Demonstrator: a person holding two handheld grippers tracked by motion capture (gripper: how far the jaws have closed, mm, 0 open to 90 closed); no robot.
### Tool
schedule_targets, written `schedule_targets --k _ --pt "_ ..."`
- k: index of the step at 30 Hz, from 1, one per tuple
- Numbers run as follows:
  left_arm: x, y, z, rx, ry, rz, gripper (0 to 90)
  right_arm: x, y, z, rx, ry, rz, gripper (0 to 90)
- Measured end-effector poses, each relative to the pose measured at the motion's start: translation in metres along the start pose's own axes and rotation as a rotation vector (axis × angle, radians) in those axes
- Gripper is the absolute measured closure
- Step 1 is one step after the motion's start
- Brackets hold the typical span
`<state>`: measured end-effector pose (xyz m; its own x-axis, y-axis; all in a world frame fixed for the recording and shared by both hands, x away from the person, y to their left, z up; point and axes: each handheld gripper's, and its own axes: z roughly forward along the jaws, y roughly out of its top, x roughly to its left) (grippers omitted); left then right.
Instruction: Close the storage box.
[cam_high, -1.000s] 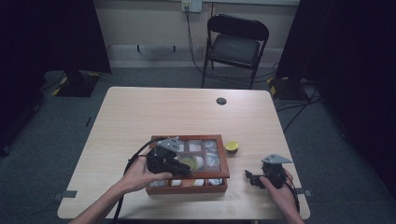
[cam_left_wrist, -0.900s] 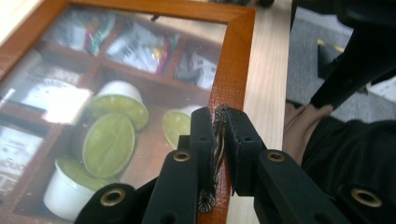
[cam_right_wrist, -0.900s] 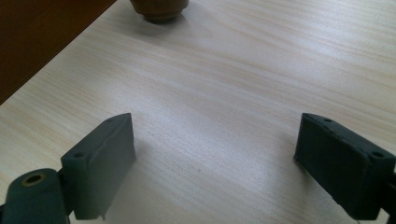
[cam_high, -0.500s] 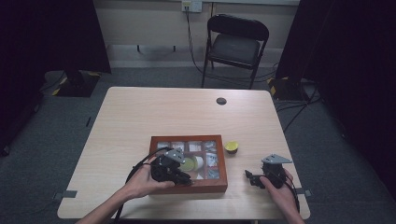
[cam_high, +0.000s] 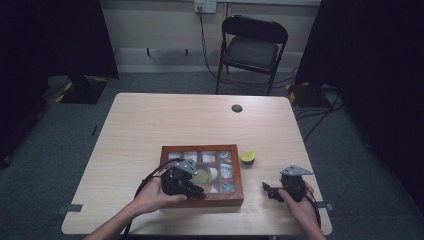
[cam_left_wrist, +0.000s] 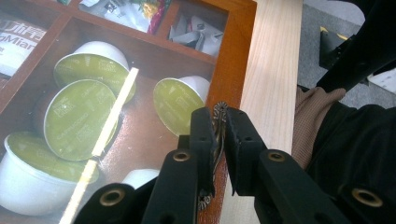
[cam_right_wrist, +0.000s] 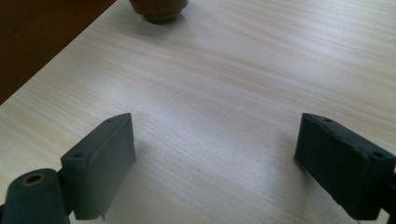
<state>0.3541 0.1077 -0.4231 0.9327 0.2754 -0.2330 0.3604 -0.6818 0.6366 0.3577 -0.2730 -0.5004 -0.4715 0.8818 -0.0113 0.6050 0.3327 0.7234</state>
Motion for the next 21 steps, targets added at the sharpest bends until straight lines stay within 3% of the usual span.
schedule_targets --k 3,6,10,15,19,21 --pt "0.0 -0.001 0.002 -0.002 -0.003 0.009 77.1 0.0 0.0 0.0 0.0 0.0 0.0 11.1" --pt "0.0 0.001 0.0 -0.025 0.0 -0.015 65.0 0.0 0.0 0.0 0.0 0.0 0.0 11.1" --pt "0.001 0.001 -0.006 -0.053 0.012 -0.019 58.2 0.0 0.0 0.0 0.0 0.0 0.0 11.1" --pt "0.004 -0.001 -0.014 -0.078 0.059 -0.046 41.5 0.0 0.0 0.0 0.0 0.001 0.0 11.1" --pt "0.007 -0.007 -0.023 -0.097 0.091 -0.069 35.5 0.0 0.0 0.0 0.0 0.001 0.0 11.0" --pt "0.009 -0.01 -0.029 -0.079 0.109 -0.07 36.4 0.0 0.0 0.0 0.0 0.001 0.0 11.0"
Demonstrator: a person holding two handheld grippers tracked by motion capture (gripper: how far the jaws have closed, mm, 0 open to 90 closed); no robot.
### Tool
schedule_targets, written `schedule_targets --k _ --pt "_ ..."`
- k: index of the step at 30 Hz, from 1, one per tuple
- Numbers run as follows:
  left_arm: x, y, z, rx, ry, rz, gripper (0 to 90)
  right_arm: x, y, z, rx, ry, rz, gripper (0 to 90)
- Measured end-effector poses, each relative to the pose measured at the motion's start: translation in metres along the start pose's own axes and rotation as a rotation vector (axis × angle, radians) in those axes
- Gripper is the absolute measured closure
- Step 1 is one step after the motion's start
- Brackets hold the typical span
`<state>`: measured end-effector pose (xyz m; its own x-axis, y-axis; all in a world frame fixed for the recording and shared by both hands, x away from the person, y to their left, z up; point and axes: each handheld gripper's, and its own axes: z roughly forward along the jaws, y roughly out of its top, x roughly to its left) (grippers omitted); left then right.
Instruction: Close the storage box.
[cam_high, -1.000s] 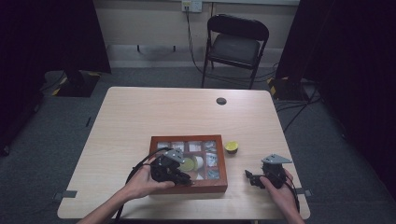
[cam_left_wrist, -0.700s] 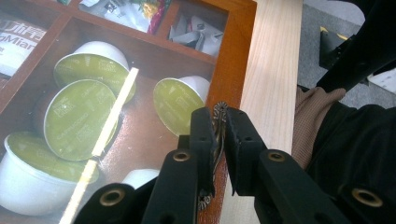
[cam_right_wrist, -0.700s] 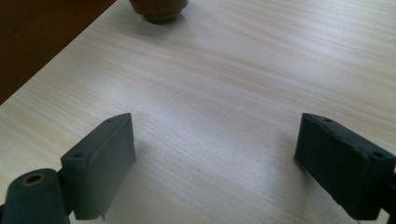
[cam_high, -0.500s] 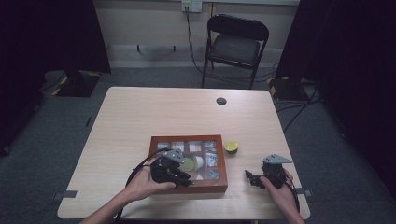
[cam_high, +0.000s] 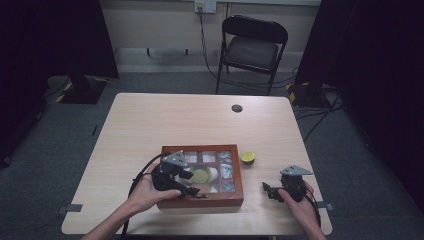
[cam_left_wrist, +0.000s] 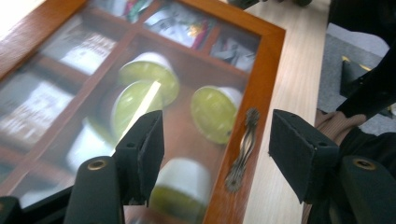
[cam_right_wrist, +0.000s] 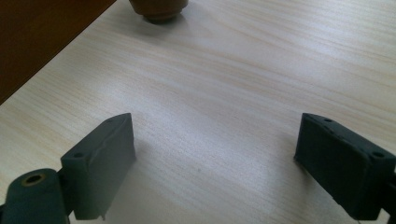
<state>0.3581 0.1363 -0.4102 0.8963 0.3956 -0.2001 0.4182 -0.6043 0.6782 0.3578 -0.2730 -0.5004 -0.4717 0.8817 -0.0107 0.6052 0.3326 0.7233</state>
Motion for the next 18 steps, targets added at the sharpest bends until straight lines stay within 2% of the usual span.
schedule_targets --k 3,6,10,11,15,18 --pt "0.003 -0.006 -0.01 -0.006 0.023 -0.008 36.3 0.0 0.0 0.0 0.0 0.0 -0.001 11.0" --pt "0.008 -0.012 -0.02 -0.029 0.052 -0.034 32.0 0.0 0.0 0.0 0.0 0.0 -0.001 10.9" --pt "0.016 -0.019 -0.031 -0.034 0.105 -0.058 31.1 0.0 0.0 0.0 0.0 0.0 -0.001 11.0" --pt "0.018 -0.021 -0.033 -0.045 0.107 -0.073 30.4 0.0 0.0 0.0 0.0 0.0 -0.001 11.0" --pt "0.025 -0.028 -0.04 -0.039 0.136 -0.094 27.6 -0.001 0.0 0.0 0.0 -0.002 0.0 11.0" --pt "0.029 -0.037 -0.046 -0.044 0.186 -0.115 24.2 -0.002 0.0 0.0 0.0 -0.008 0.006 11.0"
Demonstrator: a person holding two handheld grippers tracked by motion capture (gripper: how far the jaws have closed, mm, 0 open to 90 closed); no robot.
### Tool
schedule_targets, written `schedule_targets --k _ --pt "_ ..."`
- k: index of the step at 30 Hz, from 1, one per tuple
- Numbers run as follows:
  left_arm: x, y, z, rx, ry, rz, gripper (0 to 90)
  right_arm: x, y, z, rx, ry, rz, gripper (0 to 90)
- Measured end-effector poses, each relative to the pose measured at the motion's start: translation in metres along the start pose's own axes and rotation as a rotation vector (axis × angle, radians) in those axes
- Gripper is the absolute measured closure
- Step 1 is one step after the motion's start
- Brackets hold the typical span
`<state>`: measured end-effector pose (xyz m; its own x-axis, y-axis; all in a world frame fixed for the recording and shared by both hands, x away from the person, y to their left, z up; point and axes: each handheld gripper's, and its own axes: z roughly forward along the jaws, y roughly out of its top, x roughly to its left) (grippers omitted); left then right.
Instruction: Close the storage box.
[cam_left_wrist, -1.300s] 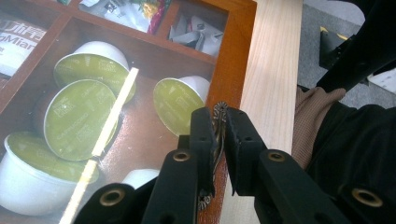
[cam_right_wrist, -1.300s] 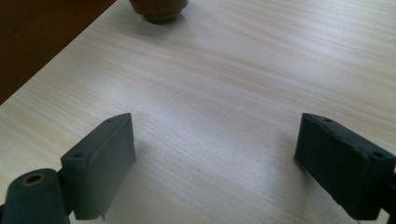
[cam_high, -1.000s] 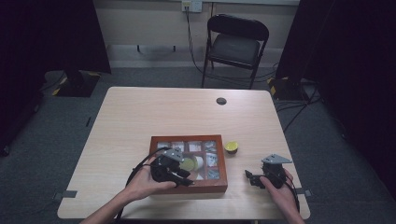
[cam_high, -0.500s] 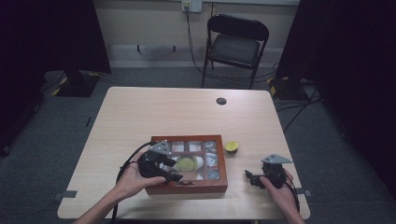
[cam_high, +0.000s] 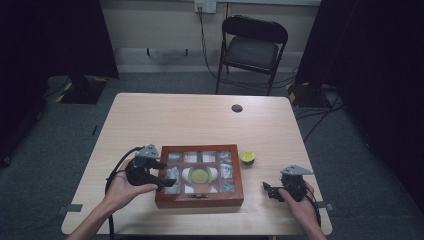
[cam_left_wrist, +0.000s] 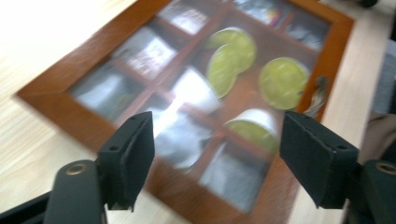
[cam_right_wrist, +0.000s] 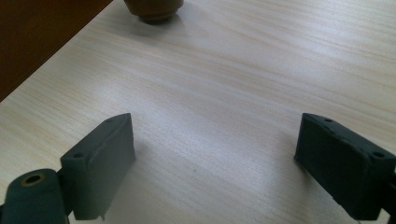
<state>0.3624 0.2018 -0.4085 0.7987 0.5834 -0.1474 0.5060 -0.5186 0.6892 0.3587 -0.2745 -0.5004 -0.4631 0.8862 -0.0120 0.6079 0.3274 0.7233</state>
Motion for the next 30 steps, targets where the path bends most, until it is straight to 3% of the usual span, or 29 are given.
schedule_targets --k 6,11,15,17,21,24,26,27,29,30 --pt "0.015 -0.014 -0.012 -0.035 0.031 -0.06 21.1 -0.001 0.0 0.0 0.0 -0.002 0.002 11.0" --pt "0.027 -0.028 -0.022 -0.019 0.089 -0.07 18.8 -0.001 0.0 0.0 0.0 -0.004 0.003 11.0" --pt "0.041 -0.045 -0.028 -0.042 0.104 -0.143 17.7 -0.001 0.0 0.0 0.001 -0.005 0.006 11.0" --pt "0.047 -0.051 -0.028 -0.023 0.096 -0.172 18.0 -0.001 0.0 0.0 0.001 -0.006 0.006 11.0" --pt "0.06 -0.065 -0.027 0.006 0.131 -0.21 18.1 -0.002 0.0 -0.001 0.0 -0.007 0.007 11.0" --pt "0.068 -0.076 -0.024 0.035 0.199 -0.256 18.5 -0.002 -0.001 -0.001 0.0 -0.007 0.006 11.0" --pt "0.073 -0.082 -0.022 0.028 0.196 -0.294 19.2 -0.002 -0.001 -0.001 0.0 -0.007 0.006 11.0" --pt "0.074 -0.085 -0.02 0.043 0.23 -0.293 19.6 -0.002 -0.001 -0.001 0.0 -0.007 0.006 11.0" --pt "0.076 -0.089 -0.012 0.107 0.333 -0.232 18.5 -0.002 -0.001 -0.001 0.0 -0.006 0.005 11.0" --pt "0.078 -0.092 -0.007 0.118 0.342 -0.236 18.2 -0.002 -0.001 -0.001 0.0 -0.005 0.005 11.0"
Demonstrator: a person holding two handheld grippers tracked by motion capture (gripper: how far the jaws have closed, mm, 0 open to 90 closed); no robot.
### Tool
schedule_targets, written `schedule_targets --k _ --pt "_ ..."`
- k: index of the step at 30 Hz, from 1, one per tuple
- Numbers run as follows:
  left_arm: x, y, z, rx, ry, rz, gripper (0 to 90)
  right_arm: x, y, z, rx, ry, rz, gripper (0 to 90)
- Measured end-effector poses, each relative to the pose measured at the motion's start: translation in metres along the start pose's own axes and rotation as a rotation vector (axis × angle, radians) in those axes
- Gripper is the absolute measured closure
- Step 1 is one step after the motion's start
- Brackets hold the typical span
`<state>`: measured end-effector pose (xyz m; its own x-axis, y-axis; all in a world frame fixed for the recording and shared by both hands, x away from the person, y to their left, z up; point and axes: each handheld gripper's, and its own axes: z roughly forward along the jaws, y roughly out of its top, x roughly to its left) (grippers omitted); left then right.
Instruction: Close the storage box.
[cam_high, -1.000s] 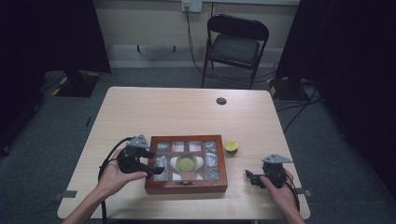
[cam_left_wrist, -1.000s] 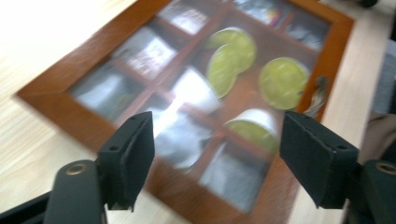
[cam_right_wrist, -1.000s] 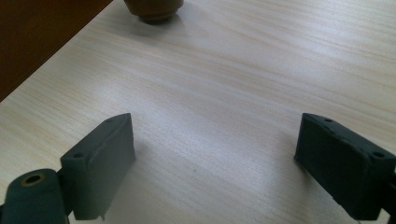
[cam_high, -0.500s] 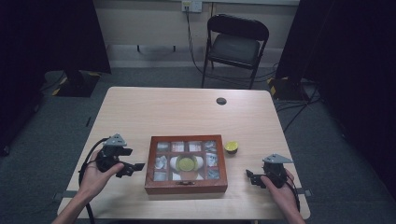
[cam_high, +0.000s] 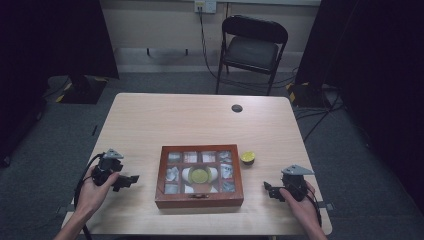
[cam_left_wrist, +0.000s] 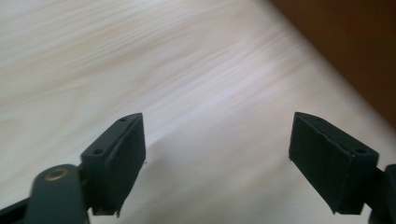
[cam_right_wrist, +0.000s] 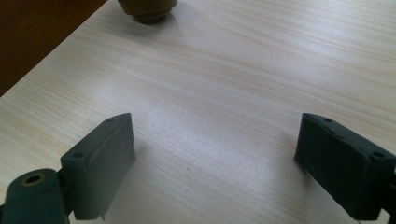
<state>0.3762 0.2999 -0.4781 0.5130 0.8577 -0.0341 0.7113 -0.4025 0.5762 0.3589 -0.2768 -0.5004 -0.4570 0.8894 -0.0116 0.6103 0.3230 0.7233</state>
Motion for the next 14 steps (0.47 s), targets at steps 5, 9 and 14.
schedule_targets --k 5,9,14 --pt "0.007 -0.011 0.013 -0.06 0.03 -0.032 10.6 0.0 0.0 0.0 0.0 0.001 -0.001 11.0" --pt "0.01 -0.021 0.019 -0.146 0.034 -0.025 0.2 0.0 0.0 0.0 0.0 -0.001 -0.001 10.8" --pt "0.011 -0.023 0.02 -0.175 0.03 -0.018 0.0 -0.001 0.0 0.0 0.0 -0.009 0.005 10.6"
